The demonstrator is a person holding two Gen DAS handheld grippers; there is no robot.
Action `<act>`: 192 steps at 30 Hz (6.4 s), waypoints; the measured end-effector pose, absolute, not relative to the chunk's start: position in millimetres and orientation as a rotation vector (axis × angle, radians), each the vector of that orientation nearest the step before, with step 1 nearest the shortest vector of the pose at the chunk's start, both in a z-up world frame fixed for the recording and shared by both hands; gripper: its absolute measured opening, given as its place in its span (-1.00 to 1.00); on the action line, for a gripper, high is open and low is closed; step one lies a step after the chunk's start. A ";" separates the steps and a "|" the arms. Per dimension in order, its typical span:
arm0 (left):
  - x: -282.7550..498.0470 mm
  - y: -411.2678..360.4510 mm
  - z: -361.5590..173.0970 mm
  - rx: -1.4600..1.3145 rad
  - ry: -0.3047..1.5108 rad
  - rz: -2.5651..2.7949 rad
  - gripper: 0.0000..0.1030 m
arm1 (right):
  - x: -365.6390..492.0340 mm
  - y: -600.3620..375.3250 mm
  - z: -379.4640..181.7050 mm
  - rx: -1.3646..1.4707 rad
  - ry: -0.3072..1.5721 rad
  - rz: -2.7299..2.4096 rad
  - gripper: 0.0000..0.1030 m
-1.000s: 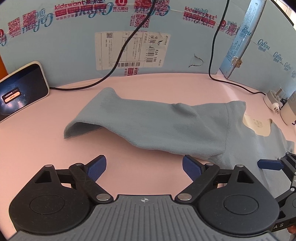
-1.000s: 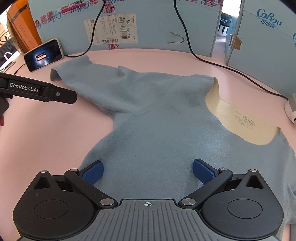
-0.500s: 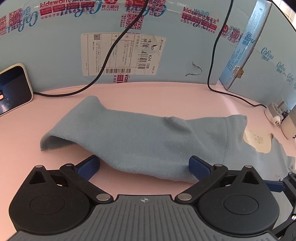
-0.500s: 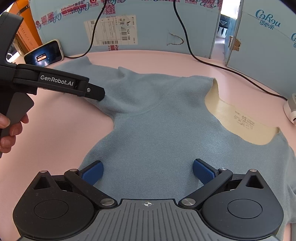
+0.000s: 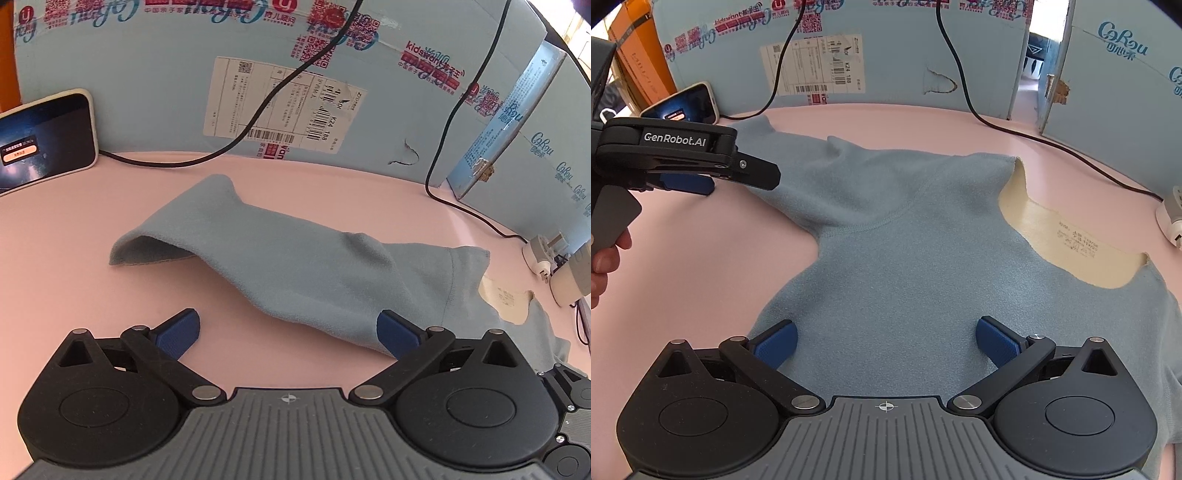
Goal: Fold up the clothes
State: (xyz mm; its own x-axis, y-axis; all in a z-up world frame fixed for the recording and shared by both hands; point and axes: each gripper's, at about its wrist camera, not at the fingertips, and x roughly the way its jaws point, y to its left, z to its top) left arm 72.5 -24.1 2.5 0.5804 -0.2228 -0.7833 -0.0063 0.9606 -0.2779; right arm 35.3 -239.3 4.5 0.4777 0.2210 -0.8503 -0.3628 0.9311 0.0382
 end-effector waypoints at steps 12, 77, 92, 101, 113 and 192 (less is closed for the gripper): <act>100.8 2.0 7.3 -0.530 0.832 -0.078 -0.26 | 33.3 -237.8 3.1 -0.153 0.998 0.358 1.00; 11.6 -172.7 0.7 0.133 0.849 -0.592 0.15 | -35.1 -380.5 24.7 0.484 1.058 -0.012 -0.88; -8.4 -159.4 -4.1 0.475 0.661 -0.435 0.40 | -61.2 -389.5 67.3 0.602 0.964 -0.021 -0.97; 1.9 -119.7 4.9 0.321 0.732 -0.336 0.57 | -66.0 -397.7 30.8 0.663 1.114 -0.050 -0.96; -9.0 -133.7 23.0 0.276 0.720 -0.387 0.56 | -89.9 -447.8 32.7 0.683 1.041 -0.255 -0.75; -42.9 -184.0 40.9 0.333 0.842 -0.598 0.62 | -33.4 -387.7 126.5 0.455 0.721 0.227 -0.93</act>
State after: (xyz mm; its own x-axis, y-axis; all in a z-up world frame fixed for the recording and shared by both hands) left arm -42.9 -184.0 40.9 0.5167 -0.3603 -0.7766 0.6146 0.7876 0.0435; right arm -33.4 -387.7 126.5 0.7324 0.3521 -0.5828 -0.0445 0.8788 0.4751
